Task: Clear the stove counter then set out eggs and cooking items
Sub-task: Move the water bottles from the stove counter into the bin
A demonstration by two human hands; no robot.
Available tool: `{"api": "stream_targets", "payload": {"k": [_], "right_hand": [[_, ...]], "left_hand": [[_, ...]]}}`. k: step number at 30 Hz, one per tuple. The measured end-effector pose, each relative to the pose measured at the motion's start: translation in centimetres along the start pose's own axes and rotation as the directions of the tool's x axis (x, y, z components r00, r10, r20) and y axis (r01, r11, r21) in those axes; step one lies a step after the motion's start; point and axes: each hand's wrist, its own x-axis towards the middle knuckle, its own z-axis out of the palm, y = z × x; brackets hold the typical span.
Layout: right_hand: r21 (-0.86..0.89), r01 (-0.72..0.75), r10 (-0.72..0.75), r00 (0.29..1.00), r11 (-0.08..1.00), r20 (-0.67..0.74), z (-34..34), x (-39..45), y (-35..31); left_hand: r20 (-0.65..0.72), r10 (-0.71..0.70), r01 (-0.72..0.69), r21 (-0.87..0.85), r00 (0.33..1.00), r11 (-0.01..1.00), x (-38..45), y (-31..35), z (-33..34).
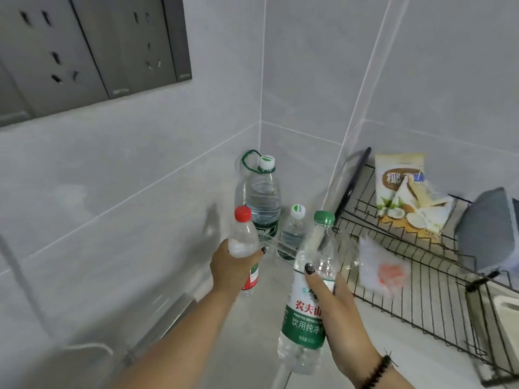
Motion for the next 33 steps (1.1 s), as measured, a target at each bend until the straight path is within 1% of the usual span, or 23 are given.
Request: {"api": "stream_targets", "payload": {"k": [4, 7, 9, 13, 17, 20, 22, 25, 27, 29, 33], "right_hand": [[-0.008, -0.010, 0.010, 1.000, 1.000, -0.024, 1.0, 0.9, 0.5], [0.004, -0.019, 0.019, 0.999, 1.000, -0.027, 1.7, 1.6, 0.7], [-0.009, -0.013, 0.013, 1.000, 1.000, -0.017, 1.9, 2.2, 0.7], [-0.021, -0.007, 0.007, 1.000, 1.000, 0.021, 2.1, 2.9, 1.0], [-0.022, 0.001, 0.000, 0.999, 1.000, 0.044, 2.0, 3.3, 1.6], [-0.047, 0.004, -0.001, 0.999, 0.999, 0.053, 2.0, 3.7, 2.1], [-0.072, 0.005, 0.000, 0.998, 0.997, 0.059, 2.0, 4.0, 2.5], [-0.156, 0.027, -0.018, 0.998, 0.987, 0.060, 1.6, 4.6, 3.3], [-0.242, 0.049, -0.033, 0.997, 0.969, 0.067, 1.3, 5.2, 3.5], [-0.355, 0.078, -0.050, 0.995, 0.931, 0.088, 1.1, 5.7, 3.5], [-0.556, 0.152, -0.099, 0.987, 0.817, 0.125, 0.8, 6.5, 4.0]], "left_hand": [[-0.021, 0.069, -0.067, 0.081, 0.997, 0.994, 1.8, -0.2, 1.6], [-0.035, 0.138, -0.135, 0.082, 0.990, 0.987, 2.2, -0.3, 2.2], [-0.025, 0.186, -0.182, 0.123, 0.982, 0.976, 2.3, -0.8, 2.5], [-0.040, 0.189, -0.184, 0.092, 0.981, 0.979, 2.9, -2.3, 2.7], [0.024, 0.227, -0.228, 0.109, 0.974, 0.968, 3.2, -2.7, 2.5], [0.038, 0.244, -0.247, 0.088, 0.969, 0.965, 3.0, -2.0, 1.7], [0.058, 0.303, -0.308, 0.123, 0.951, 0.943, 2.9, -1.2, 0.9], [0.130, 0.400, -0.421, 0.247, 0.907, 0.873, 3.2, -0.5, -0.1], [0.165, 0.427, -0.458, 0.337, 0.889, 0.823, 3.3, 0.2, -0.6], [0.191, 0.425, -0.465, 0.396, 0.885, 0.791, 3.8, 0.9, -0.9], [0.212, 0.379, -0.435, 0.414, 0.901, 0.800, 5.0, 1.6, -1.2]]}}
